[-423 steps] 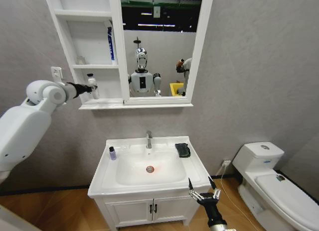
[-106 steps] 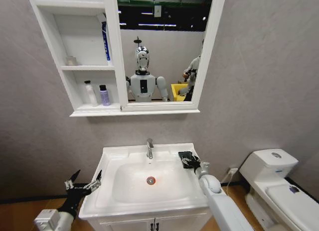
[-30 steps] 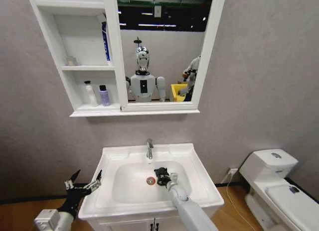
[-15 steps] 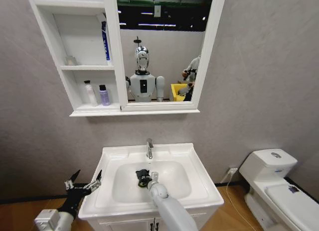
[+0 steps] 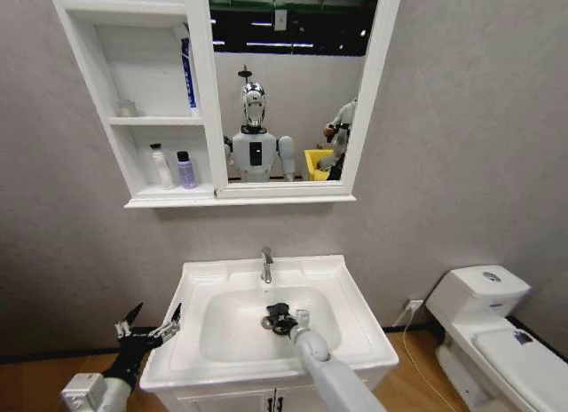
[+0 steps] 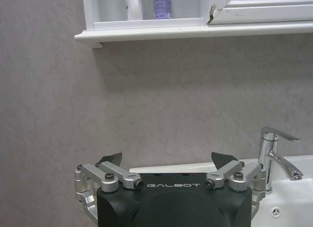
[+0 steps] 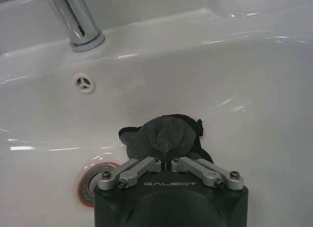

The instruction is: Move facial cleanser and shampoo from washbasin to cabinet, then wipe washbasin with towel.

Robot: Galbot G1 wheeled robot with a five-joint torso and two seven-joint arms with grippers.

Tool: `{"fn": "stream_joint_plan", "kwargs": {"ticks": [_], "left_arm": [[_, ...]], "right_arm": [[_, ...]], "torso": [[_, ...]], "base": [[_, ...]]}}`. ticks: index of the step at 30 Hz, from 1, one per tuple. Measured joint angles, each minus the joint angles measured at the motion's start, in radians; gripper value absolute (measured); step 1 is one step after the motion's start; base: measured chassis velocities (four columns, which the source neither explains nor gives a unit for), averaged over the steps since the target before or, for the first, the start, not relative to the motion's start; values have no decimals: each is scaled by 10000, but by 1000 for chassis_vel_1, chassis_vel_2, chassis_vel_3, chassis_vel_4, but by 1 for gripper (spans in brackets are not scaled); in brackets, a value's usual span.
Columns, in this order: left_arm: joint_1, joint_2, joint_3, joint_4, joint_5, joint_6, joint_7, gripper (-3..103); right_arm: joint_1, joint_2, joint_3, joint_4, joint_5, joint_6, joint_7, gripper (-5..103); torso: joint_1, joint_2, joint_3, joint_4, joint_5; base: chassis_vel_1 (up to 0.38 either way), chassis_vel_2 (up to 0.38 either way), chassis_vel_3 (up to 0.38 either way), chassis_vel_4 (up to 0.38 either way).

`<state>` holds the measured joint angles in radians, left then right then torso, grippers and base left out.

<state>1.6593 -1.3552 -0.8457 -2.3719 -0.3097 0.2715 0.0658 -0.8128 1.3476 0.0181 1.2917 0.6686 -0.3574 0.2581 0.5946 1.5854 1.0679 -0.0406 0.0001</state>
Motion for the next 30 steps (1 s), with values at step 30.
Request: {"fn": "stream_joint_plan", "kwargs": {"ticks": [30], "left_arm": [[0, 1, 0, 1, 0, 0, 0, 100]], "right_arm": [[616, 392, -464, -686, 256, -415, 301, 3]], "torso": [[-2, 1, 0, 3, -3]], "base": [[0, 0, 0, 0]]}}
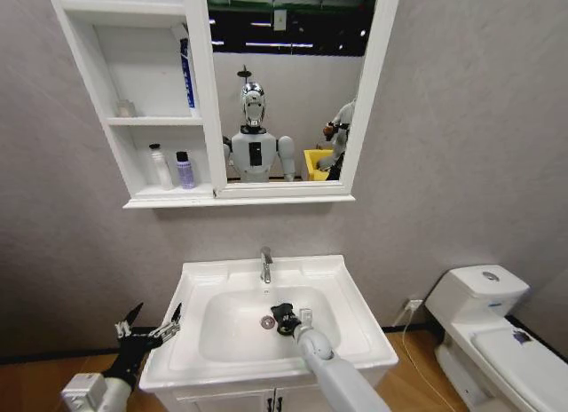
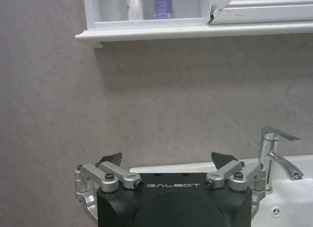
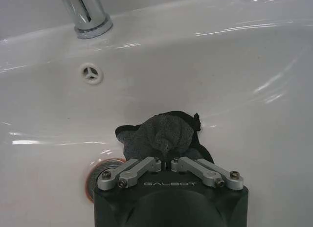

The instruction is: Move facial cleanser and shampoo from washbasin to cabinet, then wipe washbasin with towel.

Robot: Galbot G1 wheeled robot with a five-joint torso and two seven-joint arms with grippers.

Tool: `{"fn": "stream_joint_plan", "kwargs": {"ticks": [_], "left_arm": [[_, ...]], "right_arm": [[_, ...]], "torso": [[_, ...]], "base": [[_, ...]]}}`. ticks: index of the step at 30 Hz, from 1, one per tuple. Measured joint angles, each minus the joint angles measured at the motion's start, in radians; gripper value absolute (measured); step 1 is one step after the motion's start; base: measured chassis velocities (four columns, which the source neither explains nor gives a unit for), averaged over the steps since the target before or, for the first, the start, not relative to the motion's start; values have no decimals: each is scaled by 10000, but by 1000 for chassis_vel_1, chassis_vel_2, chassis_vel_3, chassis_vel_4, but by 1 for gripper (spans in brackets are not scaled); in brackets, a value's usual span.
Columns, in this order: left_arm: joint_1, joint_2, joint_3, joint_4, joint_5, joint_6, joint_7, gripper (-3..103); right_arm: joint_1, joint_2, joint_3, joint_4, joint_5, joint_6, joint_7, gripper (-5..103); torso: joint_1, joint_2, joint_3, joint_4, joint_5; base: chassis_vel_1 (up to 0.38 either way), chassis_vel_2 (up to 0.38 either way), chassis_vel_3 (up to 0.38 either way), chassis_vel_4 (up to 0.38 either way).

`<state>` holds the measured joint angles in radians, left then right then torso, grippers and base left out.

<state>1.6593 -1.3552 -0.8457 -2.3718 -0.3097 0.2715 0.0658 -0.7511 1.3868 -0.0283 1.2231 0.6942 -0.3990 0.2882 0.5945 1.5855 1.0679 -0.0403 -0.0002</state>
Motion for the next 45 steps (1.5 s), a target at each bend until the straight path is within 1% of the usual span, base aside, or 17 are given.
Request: {"fn": "stream_joint_plan", "kwargs": {"ticks": [2, 7, 13, 16, 19, 20, 22, 24, 27, 30, 31, 33, 36, 40, 41, 43, 45], "left_arm": [[0, 0, 0, 0, 0, 0, 0, 100], [0, 0, 0, 0, 0, 0, 0, 100], [0, 0, 0, 0, 0, 0, 0, 100], [0, 0, 0, 0, 0, 0, 0, 100], [0, -1, 0, 0, 0, 0, 0, 100], [0, -1, 0, 0, 0, 0, 0, 100], [0, 0, 0, 0, 0, 0, 0, 100], [0, 0, 0, 0, 0, 0, 0, 100], [0, 0, 0, 0, 0, 0, 0, 100], [0, 0, 0, 0, 0, 0, 0, 100], [0, 0, 0, 0, 0, 0, 0, 100], [0, 0, 0, 0, 0, 0, 0, 100], [0, 0, 0, 0, 0, 0, 0, 100], [0, 0, 1, 0, 0, 0, 0, 100], [-1, 0, 0, 0, 0, 0, 0, 100], [0, 0, -1, 0, 0, -1, 0, 100], [0, 0, 1, 0, 0, 0, 0, 100]], "right_arm": [[68, 95, -73, -58, 53, -22, 6, 3], [518, 1185, -606, -489, 575, -150, 258, 3], [549, 1457, -677, -495, 704, -165, 425, 3], [471, 1303, -676, -259, 1151, -214, 648, 3], [156, 450, -445, 272, 1550, -279, 806, 3], [156, 450, -445, 272, 1550, -279, 806, 3], [67, -15, -257, 431, 1661, -297, 808, 3], [78, -17, -302, 396, 1709, -324, 785, 3], [145, 252, -470, 266, 1819, -377, 809, 3], [319, 1244, -1013, -150, 2059, -380, 906, 3], [319, 1244, -1013, -150, 2059, -380, 906, 3], [393, 1884, -1156, -388, 2050, -263, 850, 3], [424, 2217, -1198, -480, 2046, -221, 836, 3], [293, 2237, -1117, -373, 1892, -218, 990, 3], [182, 2076, -1005, -238, 1856, -238, 1093, 3], [44, 1768, -829, -87, 1799, -247, 1197, 3], [-290, 973, -424, 395, 1780, -273, 1311, 3]], "torso": [[0, 0, 0, 0, 1], [1, -1, 1, 11, 3], [1, -1, 1, 12, 3], [1, -1, 0, 7, 3], [1, -1, 0, -4, 1], [1, -1, 0, -4, 1], [1, -1, 0, -5, 2], [1, -1, 0, -1, 2], [1, -1, 0, 2, 1], [1, -1, 0, 6, 1], [1, -1, 0, 6, 1], [1, -1, 0, 4, 1], [1, -1, 0, 9, 0], [1, -1, 0, 3, 3], [1, -1, 0, 10, 7], [1, -1, 0, 7, 2], [1, -1, 0, -1, 4]], "base": [[0, 0, 0, 0], [0, 0, 0, 0], [0, 0, 0, 0], [0, 0, 0, 0], [0, 0, 0, 0], [0, 0, 0, 0], [0, 0, 0, 0], [0, 0, 0, 0], [0, 0, 0, 0], [0, 0, 0, 0], [0, 0, 0, 0], [0, 0, 0, 0], [0, 0, 0, 0], [0, 0, 0, 0], [0, 0, 0, 0], [0, 0, 0, 0], [0, 0, 0, 0]]}}
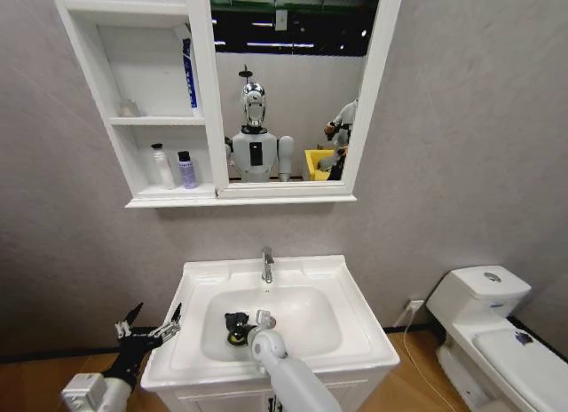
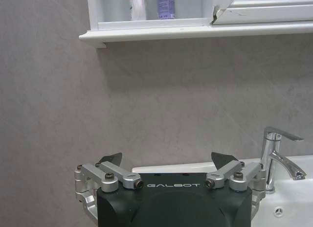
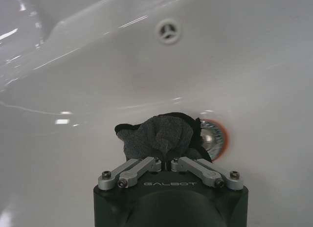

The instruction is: Move facial cleanser and shampoo from washbasin to cabinet, then wipe washbasin with towel.

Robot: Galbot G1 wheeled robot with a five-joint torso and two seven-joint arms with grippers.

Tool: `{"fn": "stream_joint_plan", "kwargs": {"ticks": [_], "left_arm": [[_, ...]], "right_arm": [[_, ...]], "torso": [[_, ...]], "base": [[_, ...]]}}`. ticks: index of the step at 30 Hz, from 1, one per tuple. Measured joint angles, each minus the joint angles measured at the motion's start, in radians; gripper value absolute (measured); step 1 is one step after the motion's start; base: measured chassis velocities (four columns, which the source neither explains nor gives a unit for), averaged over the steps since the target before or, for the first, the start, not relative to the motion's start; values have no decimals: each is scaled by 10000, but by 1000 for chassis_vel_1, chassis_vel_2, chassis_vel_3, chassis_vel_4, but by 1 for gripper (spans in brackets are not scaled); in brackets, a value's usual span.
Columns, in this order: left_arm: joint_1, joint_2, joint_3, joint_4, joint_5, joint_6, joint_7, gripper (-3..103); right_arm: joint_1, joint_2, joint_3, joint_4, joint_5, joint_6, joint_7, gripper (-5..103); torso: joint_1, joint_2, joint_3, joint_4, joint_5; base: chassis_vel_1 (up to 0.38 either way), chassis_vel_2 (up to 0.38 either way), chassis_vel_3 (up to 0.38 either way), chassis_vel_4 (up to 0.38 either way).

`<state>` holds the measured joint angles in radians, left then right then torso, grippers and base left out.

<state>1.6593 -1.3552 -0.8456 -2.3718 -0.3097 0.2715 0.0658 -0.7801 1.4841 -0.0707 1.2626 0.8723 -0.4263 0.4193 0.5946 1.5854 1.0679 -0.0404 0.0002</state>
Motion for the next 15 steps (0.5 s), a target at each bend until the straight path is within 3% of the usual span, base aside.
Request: {"fn": "stream_joint_plan", "kwargs": {"ticks": [1, 3, 9, 11, 12, 13, 15], "left_arm": [[0, 0, 0, 0, 0, 0, 0, 100], [0, 0, -1, 0, 0, 0, 0, 100], [0, 0, -1, 0, 0, 0, 0, 100], [0, 0, -1, 0, 0, 0, 0, 100], [-1, 0, 0, 0, 0, 0, 0, 100], [-1, 0, 0, 0, 0, 0, 0, 100], [-1, 0, -1, 0, 0, 0, 0, 100]], "right_arm": [[0, 0, 0, 0, 0, 0, 0, 3], [-308, -689, 299, 488, 5, -46, 69, 3], [-650, -1372, 750, 1172, -160, -97, 141, 3], [-689, -1458, 854, 1268, -533, 11, -7, 3], [-774, -1591, 1105, 1457, -1510, 315, -536, 3], [-774, -1591, 1105, 1457, -1510, 315, -536, 3], [-957, -1805, 1514, 1857, -2725, 790, -1214, 3]], "torso": [[0, 0, 0, 0, 0], [0, 1, 0, -1, 0], [0, 0, 0, 5, 1], [0, 0, 1, 6, 1], [0, 0, 1, 6, 1], [0, 0, 1, 6, 1], [1, 0, 0, 3, -1]], "base": [[0, 0, 0, 0], [0, 0, 0, 0], [0, 0, 0, 0], [0, 0, 0, 0], [0, 0, 0, 0], [0, 0, 0, 0], [0, 0, 0, 0]]}}
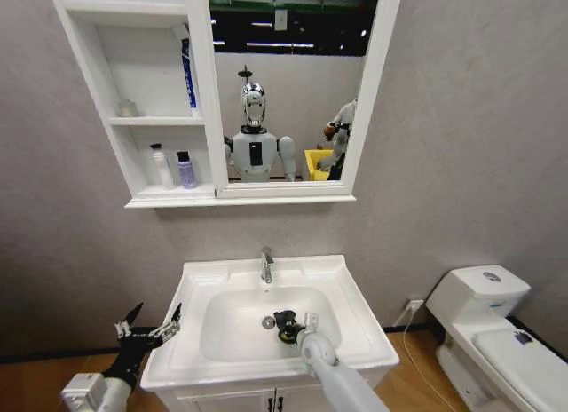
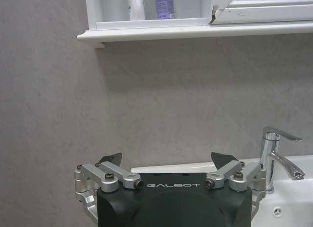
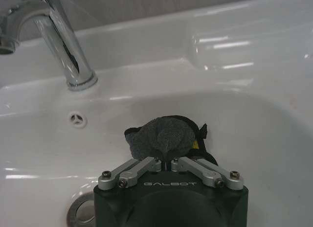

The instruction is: Move facial cleanser and shampoo from washbasin to cabinet, then wipe washbasin with towel.

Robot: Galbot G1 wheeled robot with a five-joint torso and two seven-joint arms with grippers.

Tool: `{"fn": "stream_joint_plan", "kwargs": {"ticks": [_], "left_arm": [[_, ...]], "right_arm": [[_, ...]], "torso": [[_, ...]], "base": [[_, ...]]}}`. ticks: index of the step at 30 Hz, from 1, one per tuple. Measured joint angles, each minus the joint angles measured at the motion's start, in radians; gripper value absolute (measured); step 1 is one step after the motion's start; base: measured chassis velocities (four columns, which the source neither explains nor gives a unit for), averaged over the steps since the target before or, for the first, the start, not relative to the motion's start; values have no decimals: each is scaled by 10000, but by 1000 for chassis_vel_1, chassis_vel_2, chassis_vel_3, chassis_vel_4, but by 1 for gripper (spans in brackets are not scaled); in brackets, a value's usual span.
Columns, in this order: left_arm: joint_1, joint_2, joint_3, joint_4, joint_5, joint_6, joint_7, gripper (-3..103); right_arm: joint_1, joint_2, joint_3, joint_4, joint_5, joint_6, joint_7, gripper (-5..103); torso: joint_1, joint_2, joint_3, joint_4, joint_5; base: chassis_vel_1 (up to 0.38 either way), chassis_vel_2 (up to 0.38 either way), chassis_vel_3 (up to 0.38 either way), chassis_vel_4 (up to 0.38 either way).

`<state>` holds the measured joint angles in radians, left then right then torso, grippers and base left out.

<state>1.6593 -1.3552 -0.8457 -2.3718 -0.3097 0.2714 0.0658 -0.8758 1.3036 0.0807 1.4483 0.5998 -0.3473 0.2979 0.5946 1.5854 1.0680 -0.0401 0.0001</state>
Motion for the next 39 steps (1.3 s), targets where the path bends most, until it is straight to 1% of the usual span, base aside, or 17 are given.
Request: {"fn": "stream_joint_plan", "kwargs": {"ticks": [3, 5, 8, 11, 12, 14, 15, 18, 23, 25, 28, 29, 32, 34, 36, 37, 39], "left_arm": [[0, 0, 0, 0, 0, 0, 0, 100], [1, 0, 0, 0, 0, 0, 0, 100], [0, 0, 0, 0, 0, 0, 0, 100], [0, 0, 1, 0, 0, 0, 0, 100], [0, 0, 1, 0, 0, 0, 0, 100], [0, 0, 0, -1, 0, 0, 1, 100], [0, 0, 0, -1, 0, 0, 1, 100], [0, 0, 1, 0, 0, 0, 0, 100], [0, 0, 1, 0, 0, 0, 0, 100], [0, 0, 1, 0, 0, 0, 0, 100], [0, 0, 0, 0, 0, 0, 0, 100], [0, 0, 0, 0, 0, 0, 0, 100], [0, 0, 0, 0, 0, 0, 0, 100], [0, 0, 1, 0, 0, 0, 0, 100], [0, 0, 1, 0, 0, 0, 0, 100], [0, 0, 1, 0, 0, 0, 0, 100], [0, 0, 1, 0, 0, 0, 0, 100]], "right_arm": [[-225, -287, 474, 501, -664, 333, -382, 3], [-273, -380, 604, 605, -785, 397, -463, 3], [-418, -862, 1221, 841, -1157, 722, -896, 3], [-326, -1596, 1795, 598, -1267, 1453, -1906, 3], [-326, -1596, 1795, 598, -1267, 1453, -1906, 3], [-172, -1953, 1997, 237, -1178, 1829, -2553, 3], [-172, -1953, 1997, 237, -1178, 1829, -2553, 3], [113, -2080, 2035, -467, -1060, 2302, -3164, 3], [461, -1918, 1977, -1155, -1002, 2720, -3517, 3], [558, -1886, 1951, -1313, -987, 2787, -3581, 1], [607, -1852, 1920, -1452, -970, 2793, -3607, 15], [607, -1852, 1920, -1452, -970, 2793, -3607, 15], [559, -1837, 1946, -1509, -1090, 2825, -3555, 31], [557, -1853, 1961, -1540, -1119, 2858, -3554, 31], [547, -1889, 2009, -1567, -1156, 2959, -3536, 42], [547, -1889, 2009, -1567, -1156, 2959, -3536, 42], [390, -1909, 2155, -1458, -1251, 3062, -3497, 53]], "torso": [[0, 0, 0, 3, 2], [0, 0, 0, 3, 1], [0, 0, 0, 1, 3], [1, 0, 0, -1, 2], [1, 0, 0, -1, 2], [1, 0, 0, -1, 0], [1, 0, 0, -1, 0], [1, 0, 0, 0, 2], [1, 0, 1, 4, 2], [1, 0, 1, 4, 0], [1, 0, 0, 1, 0], [1, 0, 0, 1, 0], [0, 0, 0, 1, 0], [0, 0, 0, 1, 0], [0, 0, 0, 1, -2], [0, 0, 0, 1, -2], [1, 0, 1, 1, -1]], "base": [[0, 0, 0, 0], [0, 0, 0, 0], [0, 0, 0, 0], [0, 0, 0, 0], [0, 0, 0, 0], [0, 0, 0, 0], [0, 0, 0, 0], [0, 0, 0, 0], [0, 0, 0, 0], [0, 0, 0, 0], [0, 0, 0, 0], [0, 0, 0, 0], [0, 0, 0, 0], [0, 0, 0, 0], [0, 0, 0, 0], [0, 0, 0, 0], [0, 0, 0, 0]]}}
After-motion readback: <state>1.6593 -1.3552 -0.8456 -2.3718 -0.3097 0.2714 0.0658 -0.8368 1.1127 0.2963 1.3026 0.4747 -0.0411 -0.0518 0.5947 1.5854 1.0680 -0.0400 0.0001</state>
